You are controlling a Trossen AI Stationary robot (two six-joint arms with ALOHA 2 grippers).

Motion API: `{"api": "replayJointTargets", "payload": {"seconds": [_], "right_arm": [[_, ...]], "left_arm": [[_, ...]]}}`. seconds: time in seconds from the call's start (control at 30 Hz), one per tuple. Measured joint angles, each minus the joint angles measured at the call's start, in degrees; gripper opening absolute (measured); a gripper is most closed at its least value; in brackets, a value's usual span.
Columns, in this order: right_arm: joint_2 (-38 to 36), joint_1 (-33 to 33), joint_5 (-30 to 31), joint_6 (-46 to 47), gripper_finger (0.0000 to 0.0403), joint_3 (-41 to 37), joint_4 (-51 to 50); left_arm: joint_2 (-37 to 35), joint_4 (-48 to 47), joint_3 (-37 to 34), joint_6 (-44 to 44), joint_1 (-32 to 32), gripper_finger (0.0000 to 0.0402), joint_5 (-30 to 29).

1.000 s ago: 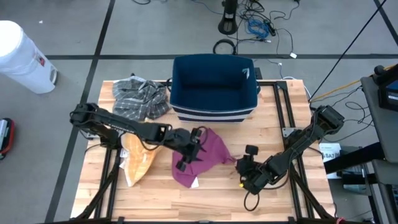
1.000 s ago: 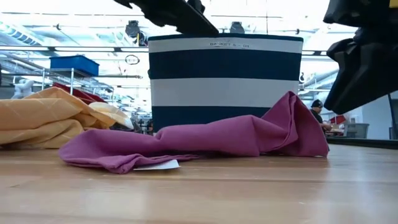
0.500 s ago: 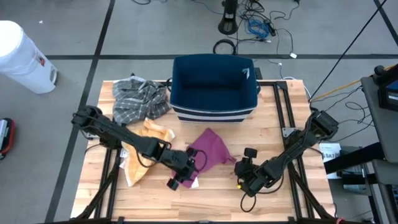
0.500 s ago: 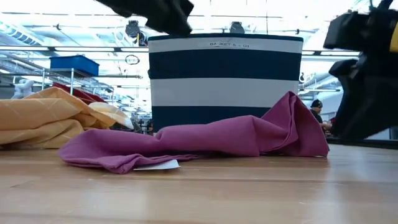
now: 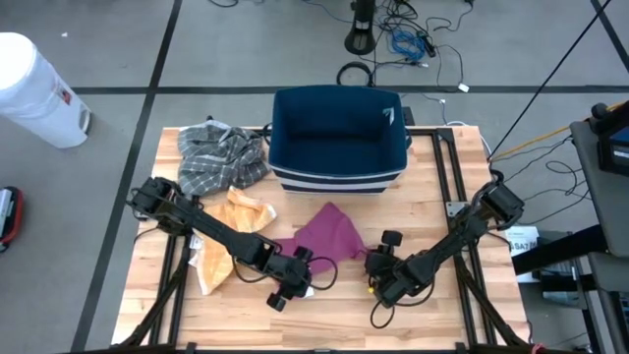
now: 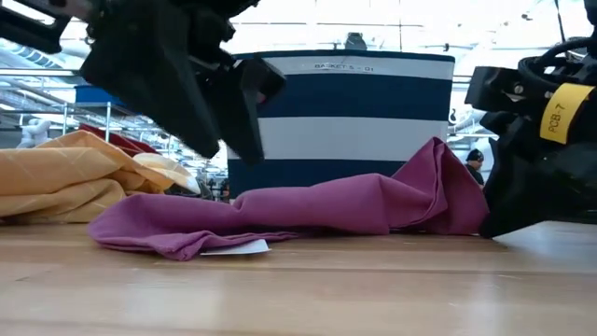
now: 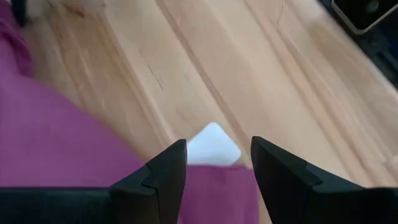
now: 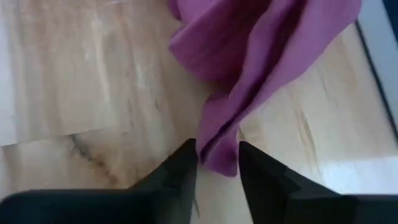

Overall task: Fold towel
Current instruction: Fold the purple towel

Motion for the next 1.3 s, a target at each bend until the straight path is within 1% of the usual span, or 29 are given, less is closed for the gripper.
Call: {"api": "replayJointTargets", "payload": {"seconds": [0.13, 0.17, 0.27, 0.37, 0.43, 0.53, 0.63, 0.9, 0.97, 1.03, 1.2, 1.23, 1.3], "right_arm": [[0.02, -0.11, 0.83, -0.48, 0.0020, -0.04, -0.29], [0.02, -0.11, 0.83, -0.69, 0.0011, -0.04, -0.31], [0.02, -0.21, 0.71, -0.82, 0.0008, -0.04, -0.28], [0.02, -0.39, 0.23, -1.05, 0.0002, -0.04, -0.21], [0.02, -0.42, 0.24, -1.07, 0.0003, -0.04, -0.25], [0.02, -0.50, -0.05, -1.40, 0.0002, -0.04, -0.05], [0.02, -0.50, -0.18, -1.42, 0.0001, -0.04, 0.12], [0.00, -0.48, -0.87, -1.32, 0.0001, -0.04, 0.26], [0.00, -0.48, -0.92, -1.18, 0.0000, -0.04, 0.24], [0.00, -0.48, -0.94, -1.18, 0.0000, -0.04, 0.14], [0.00, -0.46, -1.15, -1.48, 0.0000, -0.04, -0.07], [-0.02, -0.46, -1.17, -1.79, 0.0000, -0.04, -0.18], [-0.03, -0.46, -1.20, -2.42, 0.0000, -0.04, -0.23]], "left_arm": [[-0.02, -0.20, 0.00, -2.46, -0.37, 0.0186, 0.01], [-0.01, -0.27, 0.00, -3.12, -0.57, 0.0186, 0.00], [0.06, -1.50, 0.00, -4.44, -1.92, 0.0186, 0.00], [1.02, -3.52, -0.03, -4.07, -3.33, 0.0186, -0.36], [1.69, -2.98, -0.07, -3.05, -3.90, 0.0186, -0.71], [3.02, -2.82, 0.00, -2.02, -4.74, 0.0186, -2.56], [4.59, -2.97, -0.02, -1.32, -5.02, 0.0186, -6.75], [7.17, -0.30, 0.03, -1.96, -4.34, 0.0183, -8.16], [7.22, -0.28, 0.09, -2.59, -4.19, 0.0168, -8.33], [7.28, -0.27, 0.09, -2.40, -4.21, 0.0141, -8.61], [7.37, -0.26, 0.09, 0.21, -4.46, 0.0035, -9.68], [7.37, -0.34, 0.09, 0.51, -4.46, 0.0020, -9.73], [7.37, -0.37, 0.09, 0.96, -4.55, 0.0011, -9.96]]}}
